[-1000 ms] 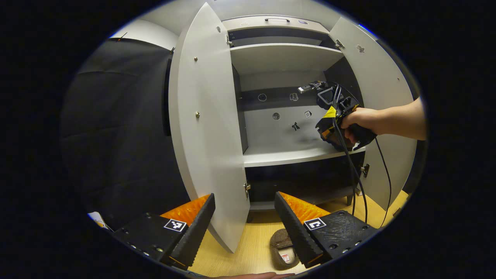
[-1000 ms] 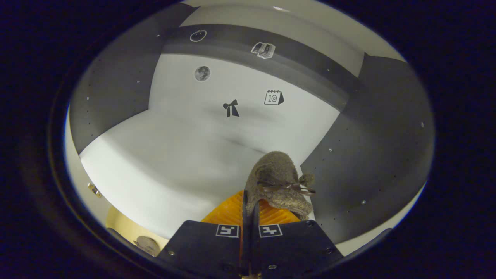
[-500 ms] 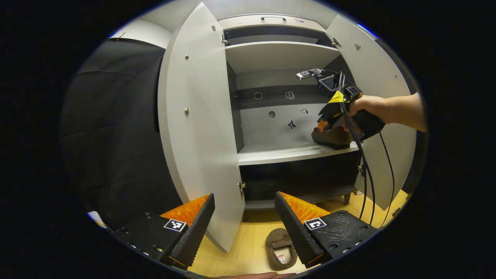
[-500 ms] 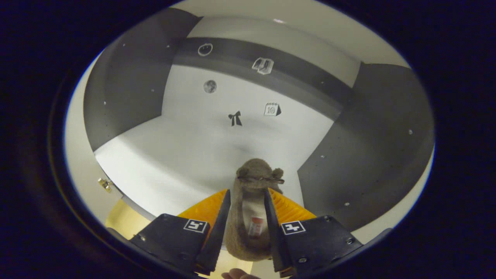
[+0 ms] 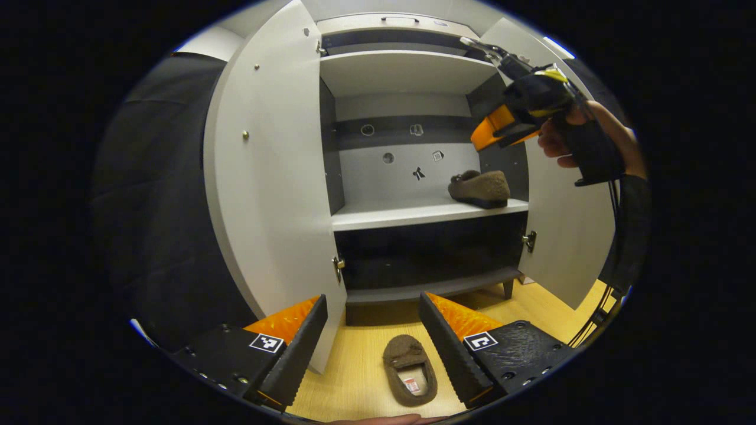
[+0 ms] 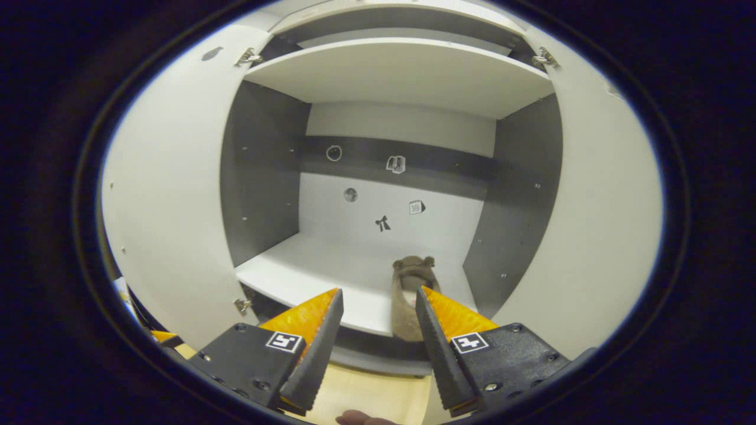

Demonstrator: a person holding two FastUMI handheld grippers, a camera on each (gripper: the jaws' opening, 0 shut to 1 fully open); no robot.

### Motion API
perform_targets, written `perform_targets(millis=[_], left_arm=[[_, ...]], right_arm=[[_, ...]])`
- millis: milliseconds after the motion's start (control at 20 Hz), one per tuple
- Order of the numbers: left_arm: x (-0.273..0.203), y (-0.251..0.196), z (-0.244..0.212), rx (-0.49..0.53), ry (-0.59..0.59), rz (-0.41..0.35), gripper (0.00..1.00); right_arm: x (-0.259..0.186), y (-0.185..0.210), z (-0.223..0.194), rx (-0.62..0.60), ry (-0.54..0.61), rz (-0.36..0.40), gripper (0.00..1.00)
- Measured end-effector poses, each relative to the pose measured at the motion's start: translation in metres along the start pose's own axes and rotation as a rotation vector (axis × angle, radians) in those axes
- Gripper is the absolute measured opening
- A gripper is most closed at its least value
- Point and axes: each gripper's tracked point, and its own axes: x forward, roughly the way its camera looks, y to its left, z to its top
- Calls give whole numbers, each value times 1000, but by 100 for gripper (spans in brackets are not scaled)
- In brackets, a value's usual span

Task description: Grab one shoe with the right hand and put it into the shoe cabinet, grab the other shoe with the left hand and put it into the shoe cabinet; then close the right door with the right hand and the left door with the left hand.

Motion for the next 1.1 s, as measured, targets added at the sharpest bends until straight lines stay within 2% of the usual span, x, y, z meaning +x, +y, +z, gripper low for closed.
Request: perform_targets(millis=[150,200,350,450,500,600,700,750,800,900,950,1000,1050,1100], left_arm=[[10,-19,-44,-14,72,-41,95],[12,-23,-62,-35,111,-48,95],[25,-24,-111,-99,227,-21,95],[28,-12,-142,-39,275,33,96],[27,-12,-152,-17,296,38,95],[31,-24,-172,-14,324,15,95],[42,-32,-197,-33,370,8,95],[45,-33,-203,-49,378,15,100],[50,-29,-206,-64,384,35,93],[60,-20,-212,-100,401,53,90],[64,-21,-217,-128,418,38,90],[66,-30,-224,-175,442,-10,87],[66,-40,-232,-226,474,-43,81],[69,-46,-233,-266,489,-61,59]], right_arm=[[-27,2,-38,8,67,-29,84],[-34,1,-49,6,95,-45,80],[-55,-3,-73,3,153,-72,81],[-67,-3,-82,-22,176,-87,81],[-73,-2,-85,-41,185,-90,84],[-81,4,-88,-61,196,-86,81],[-87,26,-95,33,240,-26,81],[-90,34,-95,65,259,0,81],[-89,36,-93,67,265,2,80],[-88,42,-101,56,298,16,80],[-89,49,-106,63,316,31,80],[-91,55,-110,70,332,46,84],[-91,58,-111,75,338,57,84],[-93,60,-113,71,343,57,84]])
